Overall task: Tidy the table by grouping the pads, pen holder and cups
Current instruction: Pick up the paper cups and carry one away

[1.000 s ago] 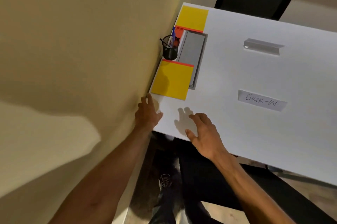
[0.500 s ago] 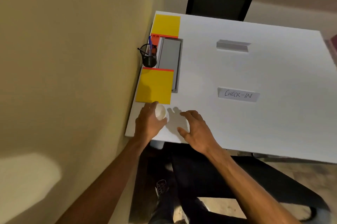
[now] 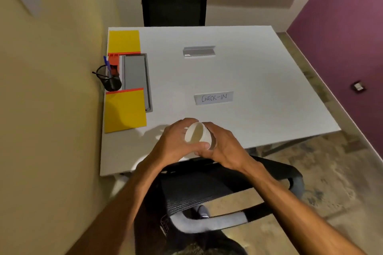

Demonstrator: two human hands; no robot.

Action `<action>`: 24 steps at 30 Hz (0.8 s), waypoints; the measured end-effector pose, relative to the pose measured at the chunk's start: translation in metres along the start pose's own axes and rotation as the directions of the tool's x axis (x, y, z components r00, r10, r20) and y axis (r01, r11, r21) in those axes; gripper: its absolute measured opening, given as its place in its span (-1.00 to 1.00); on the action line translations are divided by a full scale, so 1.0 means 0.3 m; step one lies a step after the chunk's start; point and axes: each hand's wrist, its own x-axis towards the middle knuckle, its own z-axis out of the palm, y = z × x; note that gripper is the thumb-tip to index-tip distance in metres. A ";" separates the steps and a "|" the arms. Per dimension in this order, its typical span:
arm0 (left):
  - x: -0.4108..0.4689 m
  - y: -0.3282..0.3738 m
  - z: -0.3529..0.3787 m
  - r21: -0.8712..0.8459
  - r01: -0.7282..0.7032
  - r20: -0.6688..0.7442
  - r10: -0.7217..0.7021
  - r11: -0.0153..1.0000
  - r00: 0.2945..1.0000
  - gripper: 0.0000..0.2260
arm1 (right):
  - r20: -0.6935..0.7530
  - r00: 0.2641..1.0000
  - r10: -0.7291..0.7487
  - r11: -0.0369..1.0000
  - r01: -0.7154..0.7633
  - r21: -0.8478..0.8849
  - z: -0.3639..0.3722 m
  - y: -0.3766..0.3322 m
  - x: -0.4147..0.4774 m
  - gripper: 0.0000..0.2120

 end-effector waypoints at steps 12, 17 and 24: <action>0.039 0.269 0.292 0.039 -0.114 0.026 0.113 0.993 0.993 -0.46 | -0.226 0.974 0.014 1.000 -0.010 0.018 -0.253 0.226 -0.232 -0.37; 0.037 0.391 0.457 0.154 -0.127 -0.046 0.136 0.980 0.990 -0.38 | -0.266 0.963 0.035 0.999 -0.026 0.038 -0.419 0.391 -0.351 -0.41; 0.043 0.538 0.721 0.086 -0.081 -0.226 0.099 0.993 0.969 -0.39 | -0.390 0.910 0.143 0.979 -0.073 0.188 -0.667 0.620 -0.507 -0.39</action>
